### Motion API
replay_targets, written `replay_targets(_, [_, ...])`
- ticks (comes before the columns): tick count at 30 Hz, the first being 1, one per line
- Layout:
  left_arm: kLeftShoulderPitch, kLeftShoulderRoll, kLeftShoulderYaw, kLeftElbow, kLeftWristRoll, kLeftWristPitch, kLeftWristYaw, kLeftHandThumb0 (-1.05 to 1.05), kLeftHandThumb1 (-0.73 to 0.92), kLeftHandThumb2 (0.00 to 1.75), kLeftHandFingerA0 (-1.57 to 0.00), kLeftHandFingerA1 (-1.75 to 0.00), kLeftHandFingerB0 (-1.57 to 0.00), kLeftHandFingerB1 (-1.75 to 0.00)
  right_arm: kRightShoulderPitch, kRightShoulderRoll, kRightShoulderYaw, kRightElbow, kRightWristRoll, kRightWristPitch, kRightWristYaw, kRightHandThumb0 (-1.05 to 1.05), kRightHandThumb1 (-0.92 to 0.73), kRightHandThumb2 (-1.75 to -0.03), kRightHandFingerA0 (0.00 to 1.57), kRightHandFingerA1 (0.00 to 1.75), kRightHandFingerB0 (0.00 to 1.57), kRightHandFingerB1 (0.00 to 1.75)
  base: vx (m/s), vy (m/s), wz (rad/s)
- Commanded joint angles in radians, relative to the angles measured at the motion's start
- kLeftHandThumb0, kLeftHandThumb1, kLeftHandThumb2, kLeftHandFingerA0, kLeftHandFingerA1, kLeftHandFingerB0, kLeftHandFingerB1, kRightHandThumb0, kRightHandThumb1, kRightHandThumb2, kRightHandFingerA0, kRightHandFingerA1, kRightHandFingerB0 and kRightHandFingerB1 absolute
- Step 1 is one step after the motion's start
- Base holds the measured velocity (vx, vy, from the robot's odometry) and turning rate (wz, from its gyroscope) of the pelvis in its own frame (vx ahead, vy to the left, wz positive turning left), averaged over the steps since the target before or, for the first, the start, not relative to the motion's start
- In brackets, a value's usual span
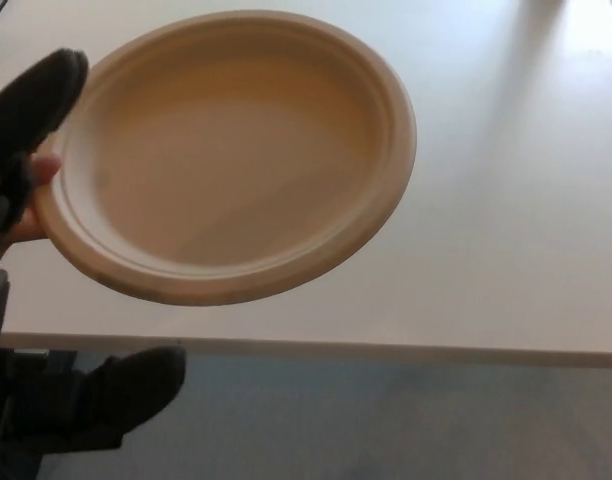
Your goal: A person passes a plate to the robot and the robot grabs it with its left hand and places it at the centre of the table infront of it
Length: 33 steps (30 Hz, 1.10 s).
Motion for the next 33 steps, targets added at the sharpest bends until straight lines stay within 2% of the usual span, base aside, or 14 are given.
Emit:
replay_targets(1, [-0.183, 0.102, 0.123, 0.049, 0.763, -0.217, 0.157, -0.81, 0.47, 0.90, -0.04, -0.10, -0.04, -0.14, -0.030, -0.034, -0.009, 0.011, 0.006, 0.043, -0.010, -0.79, -0.85, -0.65, 0.15, 0.58, 0.16, 0.46, 0.00, 0.000, 0.00])
replay_targets(11, [-0.194, 0.207, 0.052, 0.163, 0.939, -0.197, 0.204, -0.83, 0.50, 0.93, -0.05, -0.10, -0.05, -0.10, -0.040, -0.042, -0.004, 0.012, -0.005, 0.049, -0.008, -0.80, -0.86, -0.65, 0.16, 0.60, 0.15, 0.46, 0.00, 0.000, 0.00])
replay_targets(14, [-0.194, 0.223, 0.039, 0.178, 0.942, -0.198, 0.212, -0.78, 0.46, 0.90, -0.05, -0.14, -0.05, -0.14, -0.048, -0.043, 0.005, 0.011, -0.015, 0.051, -0.015, -0.81, -0.86, -0.66, 0.22, 0.61, 0.18, 0.46, 0.00, 0.000, 0.00])
replay_targets(19, [-0.198, 0.255, -0.005, 0.229, 0.976, -0.198, 0.246, -0.79, 0.47, 0.89, -0.07, -0.15, -0.06, -0.12, -0.056, -0.045, -0.001, 0.010, -0.008, 0.049, -0.010, -0.83, -0.84, -0.66, 0.18, 0.61, 0.15, 0.46, 0.00, 0.000, 0.00])
replay_targets(21, [-0.198, 0.266, -0.019, 0.249, 0.978, -0.203, 0.260, -0.80, 0.49, 0.89, -0.09, -0.21, -0.08, -0.15, -0.056, -0.045, -0.001, 0.011, -0.007, 0.051, -0.009, -0.82, -0.84, -0.65, 0.19, 0.60, 0.17, 0.46, 0.00, 0.000, 0.00])
replay_targets(23, [-0.183, 0.277, -0.030, 0.252, 0.970, -0.201, 0.239, -0.82, 0.51, 0.90, -0.11, -0.12, -0.10, -0.11, -0.064, -0.046, -0.002, 0.013, -0.007, 0.055, -0.007, -0.81, -0.83, -0.65, 0.19, 0.60, 0.17, 0.46, 0.00, 0.000, 0.00])
replay_targets(25, [-0.176, 0.285, -0.038, 0.263, 0.972, -0.205, 0.253, -0.82, 0.51, 0.90, -0.11, -0.14, -0.10, -0.13, -0.073, -0.048, -0.001, 0.015, -0.009, 0.059, -0.009, -0.81, -0.84, -0.65, 0.19, 0.60, 0.17, 0.46, 0.00, 0.000, 0.00])
replay_targets(26, [-0.161, 0.286, -0.044, 0.258, 0.969, -0.200, 0.241, -0.76, 0.45, 0.88, -0.05, -0.14, -0.04, -0.15, -0.074, -0.048, 0.001, 0.014, -0.011, 0.060, -0.013, -0.80, -0.85, -0.65, 0.18, 0.61, 0.18, 0.47, 0.00, 0.000, 0.00])
replay_targets(33, [-0.091, 0.316, -0.067, 0.262, 1.021, -0.209, 0.293, -0.79, 0.47, 0.89, -0.05, -0.10, -0.04, -0.10, -0.085, -0.047, 0.000, 0.011, -0.008, 0.055, -0.012, -0.80, -0.86, -0.64, 0.16, 0.61, 0.17, 0.48, 0.00, 0.000, 0.00])
